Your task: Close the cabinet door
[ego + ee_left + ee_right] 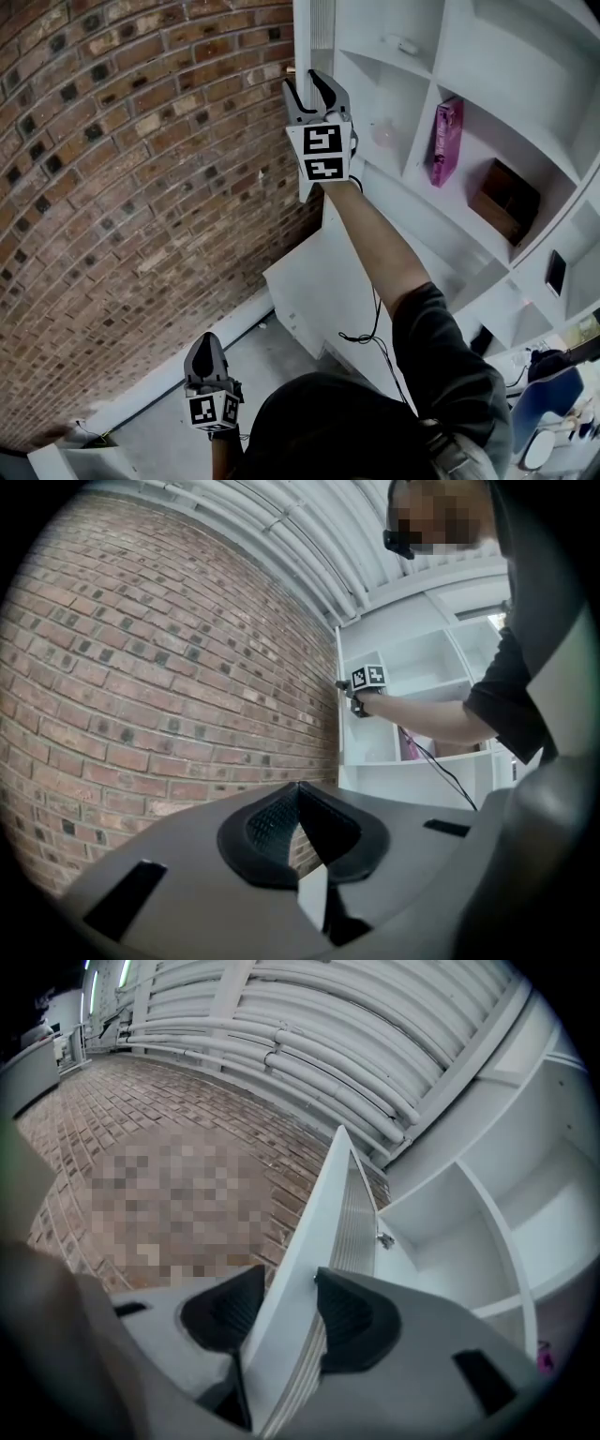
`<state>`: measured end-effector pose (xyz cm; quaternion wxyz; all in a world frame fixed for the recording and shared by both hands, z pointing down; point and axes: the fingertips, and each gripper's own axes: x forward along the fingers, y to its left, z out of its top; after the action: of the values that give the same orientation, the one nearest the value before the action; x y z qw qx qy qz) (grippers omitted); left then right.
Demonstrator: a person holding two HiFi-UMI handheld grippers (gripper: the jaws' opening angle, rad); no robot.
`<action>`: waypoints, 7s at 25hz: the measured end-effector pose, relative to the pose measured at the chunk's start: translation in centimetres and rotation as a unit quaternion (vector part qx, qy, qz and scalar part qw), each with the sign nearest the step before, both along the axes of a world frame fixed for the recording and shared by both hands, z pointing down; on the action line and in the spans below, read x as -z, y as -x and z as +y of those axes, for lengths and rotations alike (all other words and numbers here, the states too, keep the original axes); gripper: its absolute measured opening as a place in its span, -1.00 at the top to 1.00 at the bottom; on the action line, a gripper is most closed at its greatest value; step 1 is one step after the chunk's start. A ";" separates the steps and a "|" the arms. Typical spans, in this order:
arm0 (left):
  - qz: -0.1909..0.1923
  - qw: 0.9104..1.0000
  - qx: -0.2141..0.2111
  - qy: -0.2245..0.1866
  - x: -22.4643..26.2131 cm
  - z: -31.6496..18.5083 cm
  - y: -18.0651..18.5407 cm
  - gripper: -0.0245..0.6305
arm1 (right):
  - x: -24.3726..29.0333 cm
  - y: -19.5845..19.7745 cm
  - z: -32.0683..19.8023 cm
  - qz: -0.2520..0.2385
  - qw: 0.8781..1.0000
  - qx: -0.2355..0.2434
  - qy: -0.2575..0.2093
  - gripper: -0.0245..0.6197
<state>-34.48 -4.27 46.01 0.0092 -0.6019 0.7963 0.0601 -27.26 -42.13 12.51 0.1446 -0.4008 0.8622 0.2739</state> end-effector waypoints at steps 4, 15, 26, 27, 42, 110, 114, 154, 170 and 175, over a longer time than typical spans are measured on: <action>-0.001 1.000 -0.019 0.000 0.1 -1.3 -0.7 0.92 | 0.0 -1.4 -0.1 0.001 1.000 -0.002 -0.005 0.38; 0.002 0.998 -0.062 -0.001 -0.2 -4.4 -1.9 0.92 | 0.1 -5.9 -0.8 -0.010 1.000 -0.013 -0.013 0.45; 0.002 0.994 -0.106 0.010 -0.7 -7.5 -3.6 0.92 | -0.1 -10.6 -2.6 0.005 0.999 -0.026 -0.022 0.48; 0.002 0.994 -0.109 0.011 -0.7 -7.8 -3.8 0.92 | -0.1 -11.0 -2.8 0.003 0.999 -0.027 -0.022 0.49; 0.000 0.991 -0.131 0.014 -0.6 -10.8 -5.9 0.92 | -0.4 -16.1 -5.7 0.005 0.998 -0.047 -0.034 0.50; 0.012 0.987 -0.154 0.037 -2.4 -15.1 -7.3 0.92 | -0.5 -23.5 -12.8 0.059 0.957 -0.261 -0.109 0.40; 0.015 0.987 -0.152 0.040 -2.5 -15.1 -7.2 0.92 | -0.5 -23.6 -12.8 0.056 0.958 -0.262 -0.104 0.40; 0.009 0.987 -0.157 0.041 -2.5 -13.7 -8.3 0.92 | -0.8 -25.1 -11.8 0.065 0.961 -0.257 -0.077 0.40; 0.000 0.985 -0.168 0.032 -1.7 -13.8 -9.1 0.92 | -3.2 -26.1 -5.1 0.012 0.984 -0.173 -0.047 0.48; -0.007 0.985 -0.170 0.026 -1.1 -14.2 -8.9 0.92 | -4.7 -26.8 -1.5 0.001 0.988 -0.149 -0.046 0.52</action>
<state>-25.59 -18.47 47.14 -0.0118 -0.7290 0.6835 0.0357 -0.43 -43.62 17.20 0.1201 -0.5175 0.7794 0.3321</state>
